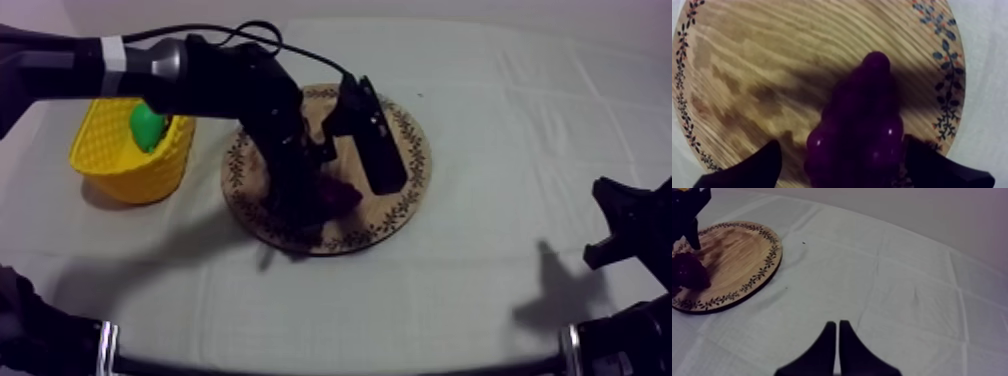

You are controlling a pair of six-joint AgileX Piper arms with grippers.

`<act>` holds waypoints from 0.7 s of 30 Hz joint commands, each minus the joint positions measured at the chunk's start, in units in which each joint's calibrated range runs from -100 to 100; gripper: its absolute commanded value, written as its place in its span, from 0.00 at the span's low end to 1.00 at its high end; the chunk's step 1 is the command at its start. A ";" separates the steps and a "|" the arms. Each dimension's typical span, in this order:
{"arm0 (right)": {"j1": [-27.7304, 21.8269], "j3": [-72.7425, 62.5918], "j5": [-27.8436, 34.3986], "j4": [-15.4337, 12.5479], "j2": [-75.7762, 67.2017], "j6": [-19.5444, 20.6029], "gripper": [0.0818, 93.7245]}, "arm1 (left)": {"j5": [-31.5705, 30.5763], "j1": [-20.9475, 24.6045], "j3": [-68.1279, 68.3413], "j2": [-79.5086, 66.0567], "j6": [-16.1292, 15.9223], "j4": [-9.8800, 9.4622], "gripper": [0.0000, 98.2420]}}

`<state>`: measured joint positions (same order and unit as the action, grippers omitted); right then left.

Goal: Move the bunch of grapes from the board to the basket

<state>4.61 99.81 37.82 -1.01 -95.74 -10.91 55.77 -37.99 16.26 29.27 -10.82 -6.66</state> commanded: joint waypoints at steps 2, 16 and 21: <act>-0.02 -0.03 0.00 0.01 -0.01 -0.01 0.00 | -0.03 -0.11 -1.08 1.22 0.17 -0.13 0.93; -0.02 -0.03 0.00 0.01 -0.01 -0.01 0.00 | -1.16 -0.22 -4.10 5.79 1.78 -0.72 0.87; -0.02 -0.03 0.00 0.01 -0.01 -0.01 0.00 | -2.05 -0.31 -4.42 6.94 2.73 -0.83 0.82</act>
<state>4.61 99.81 37.82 -1.01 -95.74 -10.91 53.74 -38.30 11.86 35.97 -8.19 -7.40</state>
